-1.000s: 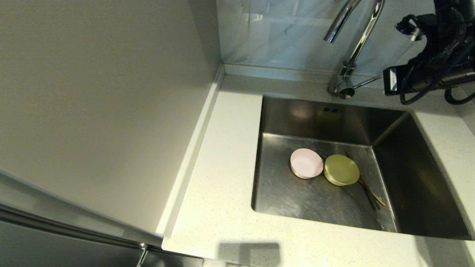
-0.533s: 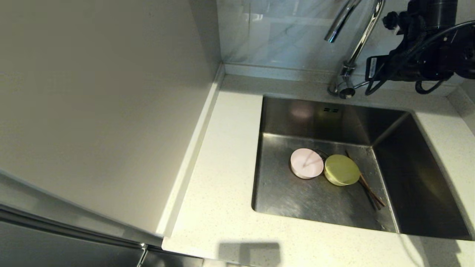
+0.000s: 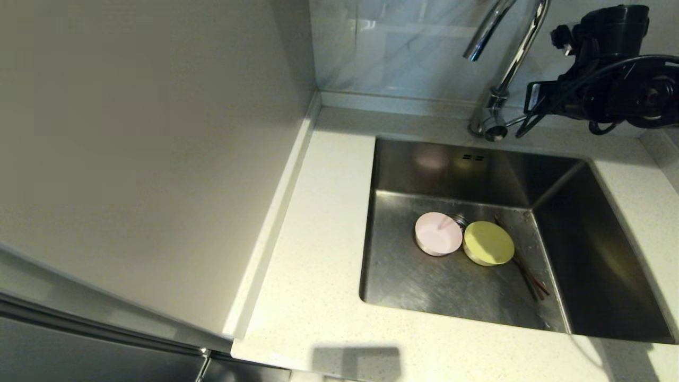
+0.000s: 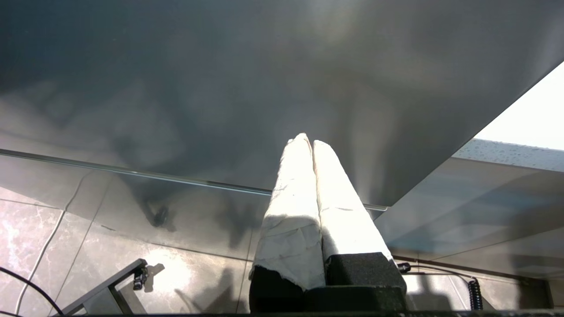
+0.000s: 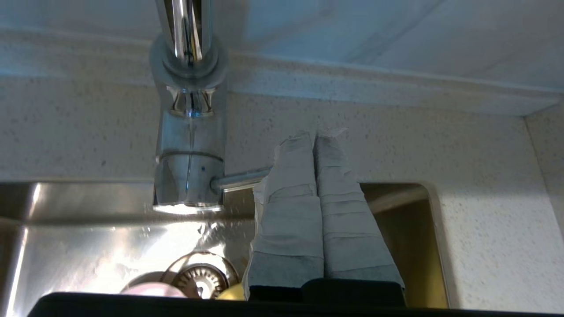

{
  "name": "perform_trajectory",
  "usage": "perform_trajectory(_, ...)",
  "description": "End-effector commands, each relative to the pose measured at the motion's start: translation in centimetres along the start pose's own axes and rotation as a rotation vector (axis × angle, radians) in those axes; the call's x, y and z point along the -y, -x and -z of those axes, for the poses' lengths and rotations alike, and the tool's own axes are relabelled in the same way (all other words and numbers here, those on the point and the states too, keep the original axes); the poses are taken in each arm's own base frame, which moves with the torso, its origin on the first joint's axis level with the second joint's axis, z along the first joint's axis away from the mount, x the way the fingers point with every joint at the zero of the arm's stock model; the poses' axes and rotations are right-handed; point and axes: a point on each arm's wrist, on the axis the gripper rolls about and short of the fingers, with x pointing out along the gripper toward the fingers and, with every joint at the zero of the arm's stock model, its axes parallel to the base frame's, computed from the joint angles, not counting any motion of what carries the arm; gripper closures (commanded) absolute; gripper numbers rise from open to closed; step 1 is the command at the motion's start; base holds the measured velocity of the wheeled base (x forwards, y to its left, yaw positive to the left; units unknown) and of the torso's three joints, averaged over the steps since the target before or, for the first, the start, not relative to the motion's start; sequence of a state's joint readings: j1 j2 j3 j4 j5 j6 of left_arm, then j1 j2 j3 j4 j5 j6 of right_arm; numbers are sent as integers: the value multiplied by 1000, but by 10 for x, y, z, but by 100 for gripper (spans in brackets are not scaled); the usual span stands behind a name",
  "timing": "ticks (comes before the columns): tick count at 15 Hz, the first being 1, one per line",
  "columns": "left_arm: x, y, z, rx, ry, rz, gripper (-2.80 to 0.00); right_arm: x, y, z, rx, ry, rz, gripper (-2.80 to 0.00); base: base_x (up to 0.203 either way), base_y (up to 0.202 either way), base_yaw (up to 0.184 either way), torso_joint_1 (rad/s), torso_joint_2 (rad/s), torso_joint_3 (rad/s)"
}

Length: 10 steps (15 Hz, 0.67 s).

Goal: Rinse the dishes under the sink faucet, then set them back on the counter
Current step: Turn on the faucet

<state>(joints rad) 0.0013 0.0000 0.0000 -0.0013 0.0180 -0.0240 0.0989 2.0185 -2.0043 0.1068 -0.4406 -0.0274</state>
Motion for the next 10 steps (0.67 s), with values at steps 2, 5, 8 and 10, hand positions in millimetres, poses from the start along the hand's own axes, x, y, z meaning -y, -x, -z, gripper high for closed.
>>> perform_trajectory(2,0,0,0,3,1,-1,0,-3,-4,2,6,-1,-1,0,0,0,0,0,0,0)
perform_trajectory(5,0,0,0,3,1,-1,0,-7,-11,10,-12,11,-3,0,0,0,0,0,0,0)
perform_trajectory(8,0,0,0,3,1,-1,0,-11,-19,19,-34,44,-7,0,0,0,0,0,0,0)
perform_trajectory(10,0,0,0,3,1,-1,0,-11,-20,21,-41,84,-7,0,0,0,0,0,0,0)
